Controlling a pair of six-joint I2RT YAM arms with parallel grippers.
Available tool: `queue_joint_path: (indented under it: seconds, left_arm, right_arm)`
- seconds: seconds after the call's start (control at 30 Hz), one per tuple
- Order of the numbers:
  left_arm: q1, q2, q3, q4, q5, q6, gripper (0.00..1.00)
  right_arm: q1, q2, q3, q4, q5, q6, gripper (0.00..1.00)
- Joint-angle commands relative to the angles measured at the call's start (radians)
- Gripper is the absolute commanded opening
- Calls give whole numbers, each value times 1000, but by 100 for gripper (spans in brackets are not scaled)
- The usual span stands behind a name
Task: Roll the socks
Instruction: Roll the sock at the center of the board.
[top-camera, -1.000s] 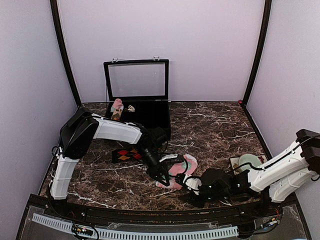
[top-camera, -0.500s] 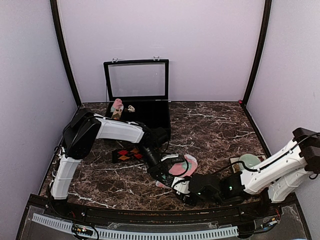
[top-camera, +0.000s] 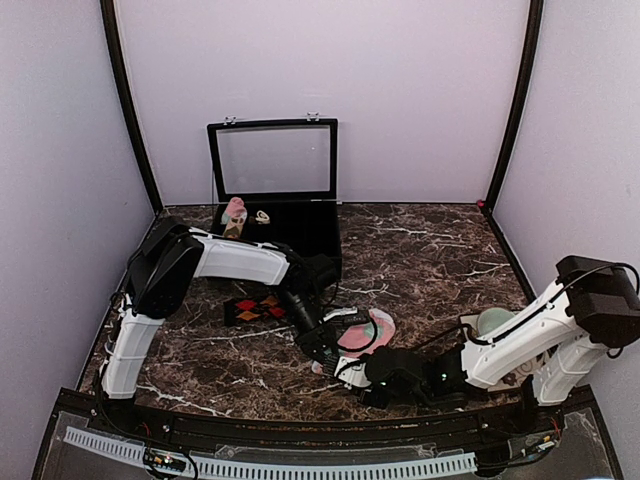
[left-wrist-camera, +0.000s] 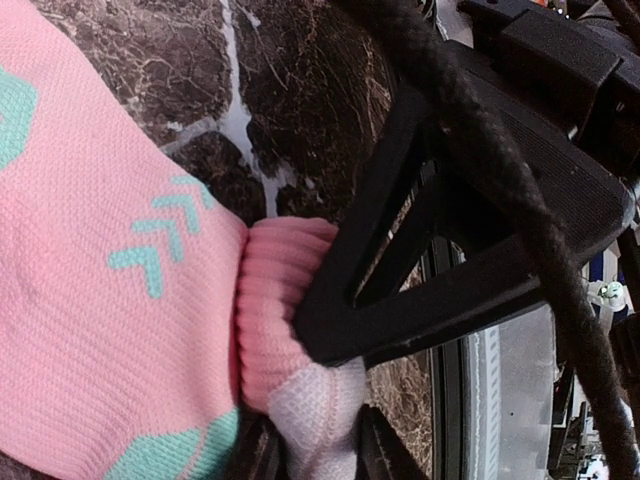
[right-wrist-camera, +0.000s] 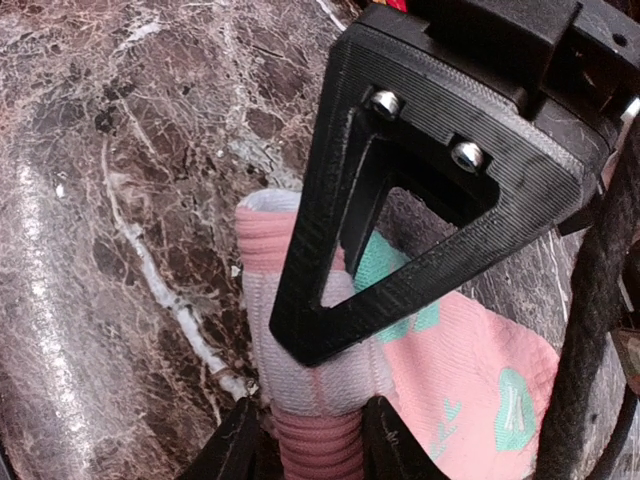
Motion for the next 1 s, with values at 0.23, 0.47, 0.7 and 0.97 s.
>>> queue_joint_path:
  seconds: [0.23, 0.47, 0.7, 0.97]
  left_arm:
    - [-12, 99, -38, -65, -154, 11, 34]
    - [-12, 105, -34, -67, -165, 5, 34]
    - [-12, 110, -22, -76, -167, 15, 33]
    - [-11, 110, -5, -102, -154, 36, 33]
  right_arm:
    - [-11, 36, -2, 32, 7, -7, 43]
    - [-6, 32, 35, 6, 4, -52, 45]
    - [-18, 46, 15, 14, -3, -58, 45]
    - [-59, 139, -13, 23, -56, 29, 35]
